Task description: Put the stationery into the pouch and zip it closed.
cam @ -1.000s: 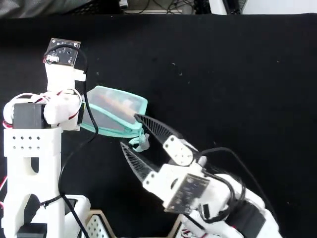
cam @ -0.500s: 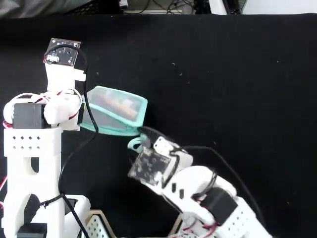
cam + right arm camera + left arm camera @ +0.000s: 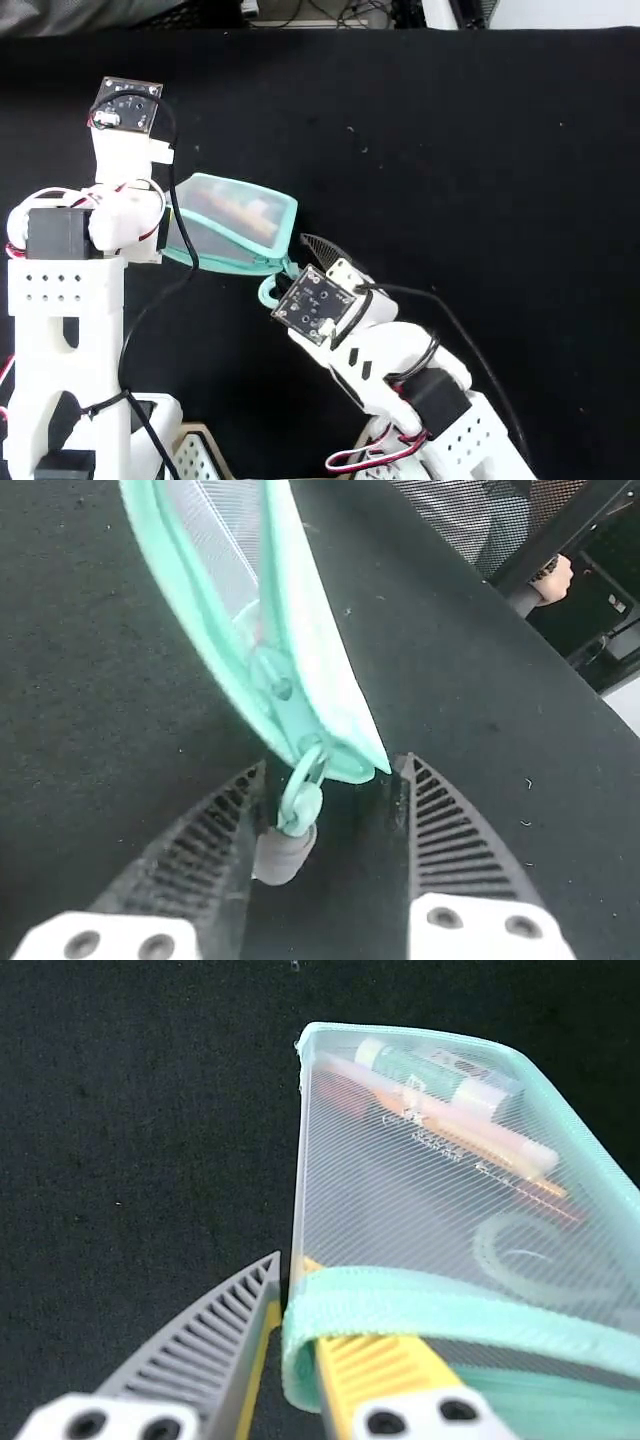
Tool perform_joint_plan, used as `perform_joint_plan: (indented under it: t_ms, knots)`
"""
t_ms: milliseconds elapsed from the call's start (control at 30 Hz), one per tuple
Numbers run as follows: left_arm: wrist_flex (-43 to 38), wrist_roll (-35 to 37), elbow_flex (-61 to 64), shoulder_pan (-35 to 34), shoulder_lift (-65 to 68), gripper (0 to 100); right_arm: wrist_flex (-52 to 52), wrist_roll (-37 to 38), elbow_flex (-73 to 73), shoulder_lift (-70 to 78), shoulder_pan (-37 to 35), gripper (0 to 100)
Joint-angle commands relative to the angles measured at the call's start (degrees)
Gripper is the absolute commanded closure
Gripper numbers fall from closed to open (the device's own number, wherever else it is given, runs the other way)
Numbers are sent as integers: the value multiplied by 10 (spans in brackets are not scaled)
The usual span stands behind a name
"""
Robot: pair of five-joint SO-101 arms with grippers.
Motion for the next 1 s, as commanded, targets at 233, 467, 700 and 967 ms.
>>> perform_joint_plan:
  t_ms: [233,467,700,967]
  knots:
    - [-4,-4,-9,-46,-8,970,-76,1,61,0,6,804]
    - [-4,-4,-9,-46,-8,970,-128,-3,67,0,6,804]
    - [-4,-4,-9,-46,-6,970,-147,0,69,0,6,816]
    - [-4,-4,-9,-46,-4,970,-144,1,67,0,6,982]
